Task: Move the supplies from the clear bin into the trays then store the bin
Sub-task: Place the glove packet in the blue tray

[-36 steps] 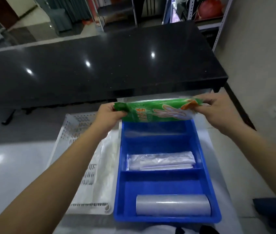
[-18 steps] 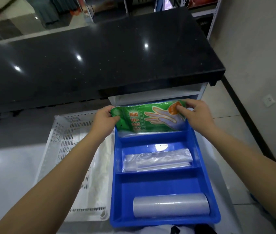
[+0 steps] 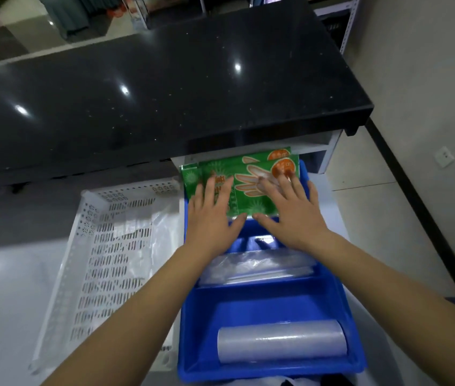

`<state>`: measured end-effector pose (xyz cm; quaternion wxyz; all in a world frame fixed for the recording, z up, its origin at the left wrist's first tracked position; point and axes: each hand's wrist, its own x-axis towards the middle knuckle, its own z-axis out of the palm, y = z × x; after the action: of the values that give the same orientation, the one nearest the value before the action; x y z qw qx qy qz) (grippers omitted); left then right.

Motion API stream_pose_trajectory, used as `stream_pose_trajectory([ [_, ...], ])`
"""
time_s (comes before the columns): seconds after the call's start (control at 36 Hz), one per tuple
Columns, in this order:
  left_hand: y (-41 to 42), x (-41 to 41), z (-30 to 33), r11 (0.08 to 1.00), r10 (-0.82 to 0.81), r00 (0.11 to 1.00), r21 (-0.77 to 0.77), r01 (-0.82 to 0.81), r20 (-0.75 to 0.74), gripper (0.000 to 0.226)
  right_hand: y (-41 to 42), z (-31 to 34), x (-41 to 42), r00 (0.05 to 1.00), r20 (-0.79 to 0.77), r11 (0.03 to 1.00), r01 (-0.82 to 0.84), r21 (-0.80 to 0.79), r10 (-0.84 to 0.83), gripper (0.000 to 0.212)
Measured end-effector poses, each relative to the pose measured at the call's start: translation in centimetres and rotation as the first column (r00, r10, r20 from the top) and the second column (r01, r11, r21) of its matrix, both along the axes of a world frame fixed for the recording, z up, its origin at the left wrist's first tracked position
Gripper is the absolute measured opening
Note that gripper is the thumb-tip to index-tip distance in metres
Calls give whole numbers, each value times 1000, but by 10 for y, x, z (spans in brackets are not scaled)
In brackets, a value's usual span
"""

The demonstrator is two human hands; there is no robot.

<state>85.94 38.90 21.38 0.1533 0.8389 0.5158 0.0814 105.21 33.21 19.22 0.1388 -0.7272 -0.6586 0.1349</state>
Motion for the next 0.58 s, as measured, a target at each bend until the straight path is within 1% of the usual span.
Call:
stream_pose_trajectory([
  [0.11,13,6,-13,999,25,995,-29,-28,-94,84,10,-4,2,995,100,1000,-18,-15,20,80],
  [0.22,15,4,-20,1000,9,995,-5,-10,-101,85,10,-8,3,988,151,1000,-22,-5,22,79],
  [0.36,19,2,-19,1000,-12,995,0,12,-101,84,9,-4,5,993,114,1000,-14,1,14,75],
  [0.5,13,-4,-6,998,-30,997,-53,27,-67,81,-6,10,8,1000,6,1000,-16,-5,16,72],
  [0.58,1,-14,5,999,-23,992,20,26,-121,78,-26,27,6,1000,-21,1000,-13,18,14,73],
])
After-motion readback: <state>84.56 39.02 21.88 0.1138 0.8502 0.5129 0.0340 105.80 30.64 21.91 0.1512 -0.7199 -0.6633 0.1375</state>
